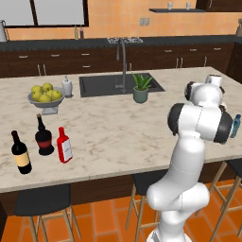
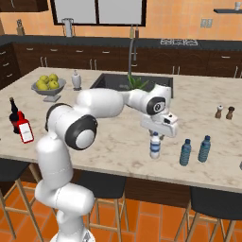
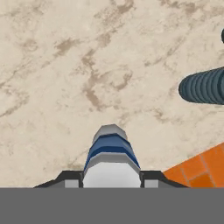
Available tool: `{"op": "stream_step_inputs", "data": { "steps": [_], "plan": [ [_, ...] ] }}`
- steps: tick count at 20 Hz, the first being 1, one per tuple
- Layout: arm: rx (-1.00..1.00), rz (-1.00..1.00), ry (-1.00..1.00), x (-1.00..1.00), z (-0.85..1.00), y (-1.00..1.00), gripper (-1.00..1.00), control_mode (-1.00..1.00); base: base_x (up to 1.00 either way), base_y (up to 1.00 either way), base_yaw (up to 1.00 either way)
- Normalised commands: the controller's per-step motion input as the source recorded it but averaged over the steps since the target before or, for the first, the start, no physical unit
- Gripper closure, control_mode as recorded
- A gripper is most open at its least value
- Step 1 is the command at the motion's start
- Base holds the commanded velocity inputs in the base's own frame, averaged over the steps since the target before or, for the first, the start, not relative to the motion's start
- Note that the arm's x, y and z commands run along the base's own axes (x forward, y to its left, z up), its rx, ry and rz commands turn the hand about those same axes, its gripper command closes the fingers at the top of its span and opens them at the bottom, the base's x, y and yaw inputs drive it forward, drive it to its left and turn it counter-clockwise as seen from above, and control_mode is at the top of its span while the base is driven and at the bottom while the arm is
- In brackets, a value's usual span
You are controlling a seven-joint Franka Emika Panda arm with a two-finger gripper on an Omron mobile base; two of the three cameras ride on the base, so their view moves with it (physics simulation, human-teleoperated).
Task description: Move the plastic bottles in the middle to the plastics group, and the glass bottles in the middle to the glass group.
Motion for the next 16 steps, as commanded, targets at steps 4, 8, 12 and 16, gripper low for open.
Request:
{"op": "stream_step_inputs", "data": {
  "steps": [4, 8, 12, 16],
  "plan": [
    [0.0, -0.28, -0.02, 0.0, -0.14, -0.5, 1.0, -1.0, 0.0, 0.0, 0.0],
    [0.0, -0.27, -0.03, 0.0, -0.24, -0.41, 1.0, -1.0, 0.0, 0.0, 0.0],
    [0.0, -0.26, 0.0, 0.0, -0.13, -0.41, 1.0, -1.0, 0.0, 0.0, 0.0],
    [0.0, -0.22, 0.0, -0.01, 0.0, -0.46, 1.0, -1.0, 0.0, 0.0, 0.0]
  ]
}}
